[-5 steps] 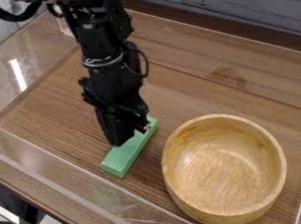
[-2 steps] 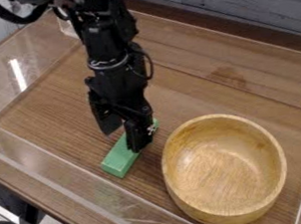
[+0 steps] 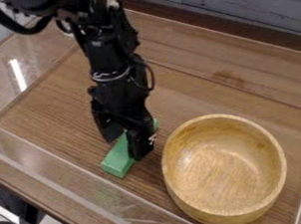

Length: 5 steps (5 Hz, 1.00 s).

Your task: Put the green block in the brown bowl

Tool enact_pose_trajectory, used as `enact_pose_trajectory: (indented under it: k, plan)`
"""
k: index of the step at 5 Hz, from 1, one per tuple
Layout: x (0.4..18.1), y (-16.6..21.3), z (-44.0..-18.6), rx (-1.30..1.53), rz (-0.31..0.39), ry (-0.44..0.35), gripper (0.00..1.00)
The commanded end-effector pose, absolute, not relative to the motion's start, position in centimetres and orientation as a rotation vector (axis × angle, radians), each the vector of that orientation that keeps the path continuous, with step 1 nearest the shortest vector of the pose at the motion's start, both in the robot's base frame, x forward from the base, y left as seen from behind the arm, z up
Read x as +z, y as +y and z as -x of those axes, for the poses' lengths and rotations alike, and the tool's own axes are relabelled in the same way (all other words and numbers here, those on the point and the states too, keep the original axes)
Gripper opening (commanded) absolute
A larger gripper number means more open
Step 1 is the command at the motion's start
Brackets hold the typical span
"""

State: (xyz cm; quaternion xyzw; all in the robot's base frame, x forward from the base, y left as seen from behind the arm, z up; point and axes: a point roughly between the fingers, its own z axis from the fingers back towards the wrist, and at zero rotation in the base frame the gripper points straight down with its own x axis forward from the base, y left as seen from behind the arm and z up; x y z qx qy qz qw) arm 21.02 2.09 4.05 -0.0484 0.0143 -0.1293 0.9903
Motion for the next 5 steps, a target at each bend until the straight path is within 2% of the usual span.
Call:
enact_pose_trajectory:
  k: [1, 2, 3, 5]
  plan:
    - [4.0, 2.0, -21.5, -0.265, 0.090, -0.001, 1.00]
    - [3.4, 2.0, -21.5, -0.262, 0.092, -0.001, 1.00]
    - [3.0, 1.9, -21.4, -0.255, 0.095, 0.000, 0.00]
    - [4.4, 1.5, -20.8, -0.220, 0.110, 0.026, 0.00]
